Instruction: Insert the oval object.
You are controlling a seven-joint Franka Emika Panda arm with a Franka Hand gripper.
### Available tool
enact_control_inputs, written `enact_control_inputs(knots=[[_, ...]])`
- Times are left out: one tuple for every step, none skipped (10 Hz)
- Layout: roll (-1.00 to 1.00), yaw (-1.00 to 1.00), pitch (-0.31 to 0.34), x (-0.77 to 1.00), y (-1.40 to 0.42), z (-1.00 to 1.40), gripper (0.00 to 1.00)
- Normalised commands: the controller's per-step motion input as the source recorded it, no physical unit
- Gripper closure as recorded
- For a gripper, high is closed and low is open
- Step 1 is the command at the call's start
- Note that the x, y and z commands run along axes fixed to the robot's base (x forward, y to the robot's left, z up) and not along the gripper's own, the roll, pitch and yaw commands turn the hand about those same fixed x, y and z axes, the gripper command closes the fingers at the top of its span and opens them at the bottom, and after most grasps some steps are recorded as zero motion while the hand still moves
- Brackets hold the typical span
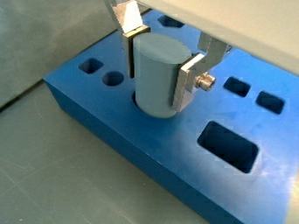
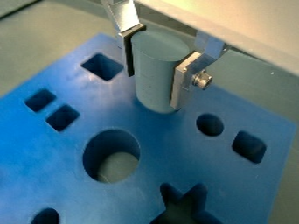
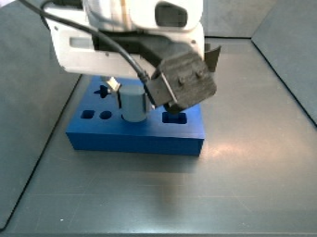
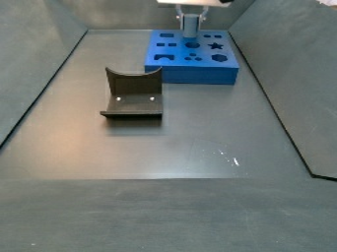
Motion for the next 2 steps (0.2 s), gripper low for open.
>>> enact_control_inputs(knots=[[-0.03,0.00,0.000,0.03,0.00,-0.09,1.00],[0.00,0.00,-0.024,-0.04,0.00,0.00,1.00]])
